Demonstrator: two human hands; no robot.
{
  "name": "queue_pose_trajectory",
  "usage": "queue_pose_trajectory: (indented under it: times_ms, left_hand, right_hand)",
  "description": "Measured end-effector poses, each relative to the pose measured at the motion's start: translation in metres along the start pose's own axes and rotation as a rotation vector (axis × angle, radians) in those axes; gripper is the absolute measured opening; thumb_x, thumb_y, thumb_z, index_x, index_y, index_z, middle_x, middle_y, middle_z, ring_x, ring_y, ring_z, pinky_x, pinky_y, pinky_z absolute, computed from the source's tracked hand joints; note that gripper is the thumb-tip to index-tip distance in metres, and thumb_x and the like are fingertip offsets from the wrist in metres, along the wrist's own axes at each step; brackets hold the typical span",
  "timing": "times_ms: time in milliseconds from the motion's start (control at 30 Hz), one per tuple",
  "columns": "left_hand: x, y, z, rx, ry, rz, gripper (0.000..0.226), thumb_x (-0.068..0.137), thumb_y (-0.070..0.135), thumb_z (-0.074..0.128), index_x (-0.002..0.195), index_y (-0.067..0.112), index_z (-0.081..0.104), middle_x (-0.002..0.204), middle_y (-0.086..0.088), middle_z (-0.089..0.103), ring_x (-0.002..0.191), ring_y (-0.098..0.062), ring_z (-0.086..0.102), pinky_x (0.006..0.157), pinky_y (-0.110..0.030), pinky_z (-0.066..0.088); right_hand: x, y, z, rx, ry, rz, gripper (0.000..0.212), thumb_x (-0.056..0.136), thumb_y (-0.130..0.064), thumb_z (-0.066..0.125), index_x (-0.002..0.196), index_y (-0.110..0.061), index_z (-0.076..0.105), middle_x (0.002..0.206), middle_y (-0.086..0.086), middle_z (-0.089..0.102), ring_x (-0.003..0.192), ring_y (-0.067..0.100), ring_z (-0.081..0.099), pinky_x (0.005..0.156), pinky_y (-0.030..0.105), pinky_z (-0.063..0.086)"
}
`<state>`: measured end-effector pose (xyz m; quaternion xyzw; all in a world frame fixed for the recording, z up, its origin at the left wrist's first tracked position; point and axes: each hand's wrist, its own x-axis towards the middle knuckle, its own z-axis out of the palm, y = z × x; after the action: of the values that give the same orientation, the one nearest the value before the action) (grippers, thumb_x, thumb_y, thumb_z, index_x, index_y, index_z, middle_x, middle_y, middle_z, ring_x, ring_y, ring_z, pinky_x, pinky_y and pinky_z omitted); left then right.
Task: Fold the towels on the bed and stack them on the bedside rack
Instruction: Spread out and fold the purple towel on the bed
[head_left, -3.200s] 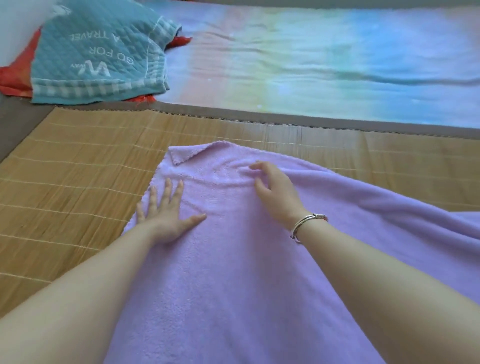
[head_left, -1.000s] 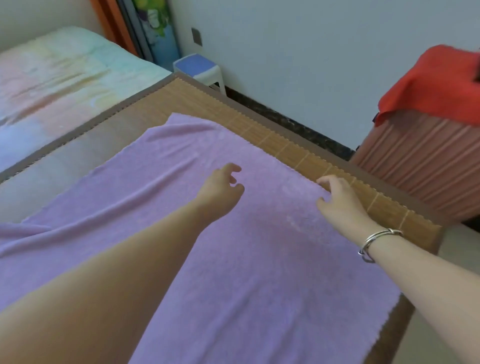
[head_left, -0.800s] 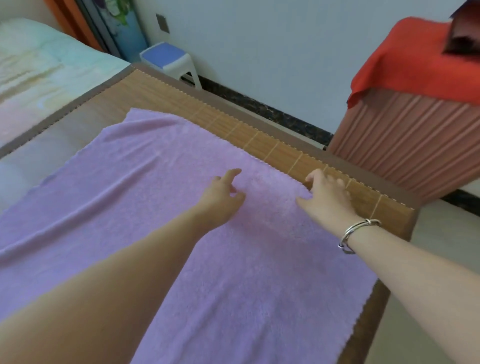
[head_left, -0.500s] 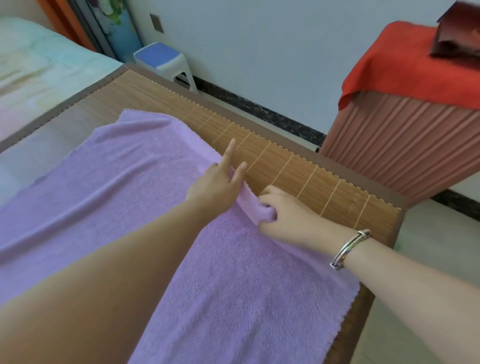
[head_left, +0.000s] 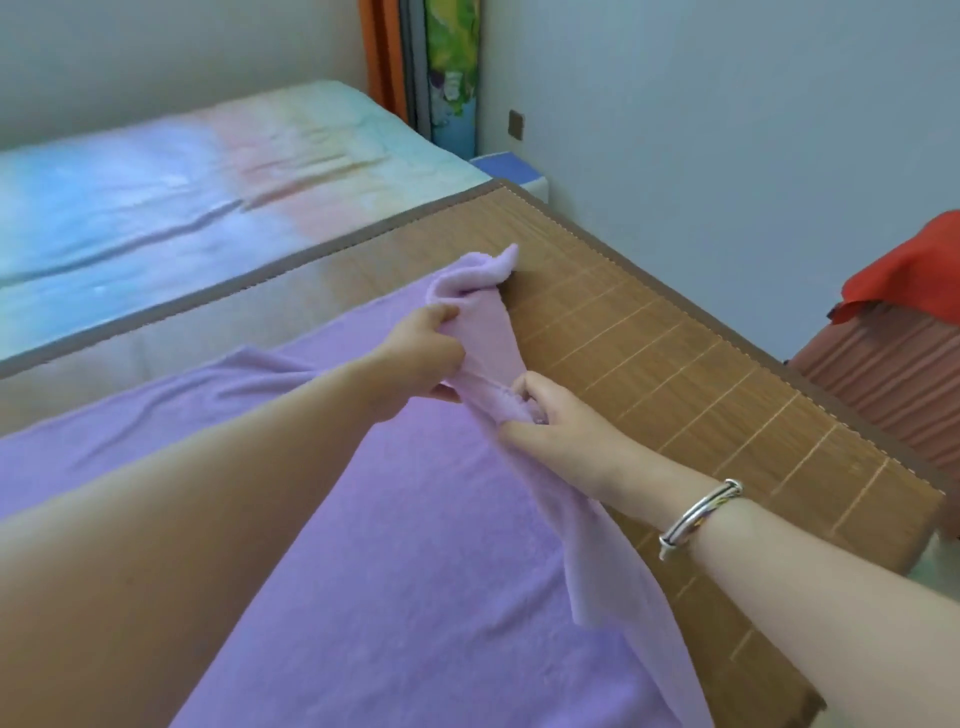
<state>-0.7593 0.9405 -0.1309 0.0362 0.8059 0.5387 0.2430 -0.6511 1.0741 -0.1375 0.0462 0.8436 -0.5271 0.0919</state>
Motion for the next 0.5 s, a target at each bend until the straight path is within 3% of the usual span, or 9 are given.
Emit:
queue_pose_trajectory:
  times_ms: [67,133,333,433,500]
  left_hand:
    - [-0.044,-0.008,-0.054,-0.021,0.014,0.0,0.07,0.083,-0.009,0.033,0.142,0.027,0.04,0.139,-0.003,0.04,0.11,-0.028,0.06,0.078,-0.04,0.059]
    - [-0.099,-0.021,-0.118,-0.058,0.075,0.0,0.071,0.084,-0.009,0.033,0.144,0.028,0.037,0.139,-0.003,0.036,0.105,-0.027,0.062,0.083,-0.039,0.058]
    - [-0.284,-0.087,-0.319,-0.096,0.213,-0.026,0.074,0.083,-0.009,0.034,0.146,0.029,0.033,0.146,-0.002,0.032,0.112,-0.023,0.059,0.081,-0.032,0.058]
    - [-0.357,-0.124,-0.389,-0.076,0.27,-0.057,0.07,0.083,-0.007,0.034,0.137,0.037,0.04,0.13,-0.006,0.047,0.096,-0.02,0.065,0.085,-0.035,0.057]
    - [-0.406,-0.161,-0.437,-0.055,0.292,-0.081,0.072,0.081,-0.008,0.033,0.14,0.034,0.039,0.131,-0.004,0.045,0.097,-0.019,0.065,0.083,-0.031,0.057]
  right_hand:
    - [-0.012,-0.044,0.044,0.026,-0.011,-0.015,0.012,0.081,-0.019,0.058,0.084,-0.016,0.047,0.073,-0.009,0.045,0.065,0.004,0.039,0.057,0.015,0.034]
    - [-0.027,-0.093,0.1,0.042,-0.049,-0.035,0.022,0.069,-0.029,0.055,0.089,-0.019,0.054,0.077,-0.011,0.052,0.07,0.001,0.046,0.062,0.014,0.038]
    - [-0.097,-0.248,0.282,0.146,-0.341,-0.042,0.023,0.086,-0.008,0.055,0.101,-0.021,0.067,0.086,-0.003,0.064,0.083,0.011,0.058,0.075,0.026,0.044]
    - [-0.126,-0.302,0.362,0.168,-0.463,-0.052,0.023,0.082,-0.011,0.058,0.092,-0.029,0.069,0.088,0.001,0.066,0.085,0.016,0.06,0.077,0.032,0.045]
    - [-0.146,-0.33,0.427,0.134,-0.545,-0.054,0.028,0.07,-0.023,0.062,0.096,-0.032,0.069,0.098,0.008,0.068,0.09,0.026,0.062,0.076,0.039,0.042]
